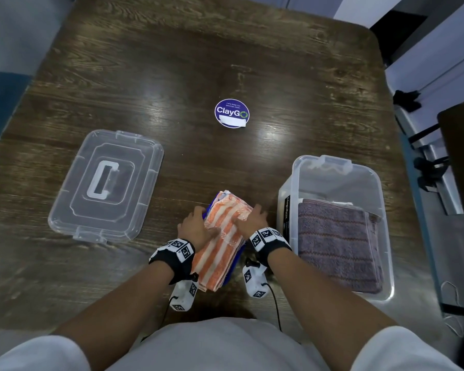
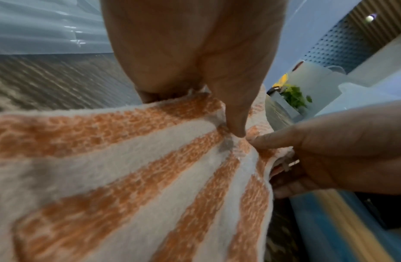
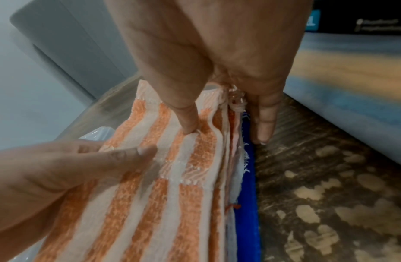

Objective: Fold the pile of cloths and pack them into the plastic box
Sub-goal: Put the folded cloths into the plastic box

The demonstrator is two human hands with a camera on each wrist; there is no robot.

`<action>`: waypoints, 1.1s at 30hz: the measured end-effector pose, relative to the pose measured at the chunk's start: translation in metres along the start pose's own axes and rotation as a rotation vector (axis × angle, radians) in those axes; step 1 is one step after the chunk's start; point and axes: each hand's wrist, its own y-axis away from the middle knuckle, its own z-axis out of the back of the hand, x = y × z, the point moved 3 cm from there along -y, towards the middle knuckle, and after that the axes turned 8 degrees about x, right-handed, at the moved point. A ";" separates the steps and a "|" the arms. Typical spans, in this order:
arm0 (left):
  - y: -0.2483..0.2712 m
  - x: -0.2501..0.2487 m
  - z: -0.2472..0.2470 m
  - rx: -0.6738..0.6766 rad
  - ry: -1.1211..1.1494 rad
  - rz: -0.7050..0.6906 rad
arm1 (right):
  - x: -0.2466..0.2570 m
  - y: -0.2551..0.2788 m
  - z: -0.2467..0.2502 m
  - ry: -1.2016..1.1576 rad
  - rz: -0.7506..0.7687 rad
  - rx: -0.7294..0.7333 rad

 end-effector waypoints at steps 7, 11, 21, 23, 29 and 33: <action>0.001 -0.006 0.002 0.149 0.207 -0.022 | -0.006 0.009 0.002 -0.198 0.004 0.012; 0.006 -0.010 0.009 0.142 0.291 -0.061 | -0.014 0.015 0.002 -0.328 -0.005 -0.003; 0.020 -0.042 0.038 0.118 0.538 -0.195 | -0.008 0.007 -0.002 -0.615 -0.005 0.078; 0.018 -0.036 0.035 0.163 0.554 -0.221 | -0.007 0.007 -0.008 -0.770 0.012 0.123; 0.026 -0.031 0.031 0.278 0.737 -0.182 | -0.006 0.002 -0.004 -0.848 0.089 0.043; 0.029 -0.037 0.040 0.236 0.847 -0.212 | 0.000 0.007 0.000 -0.950 0.063 0.103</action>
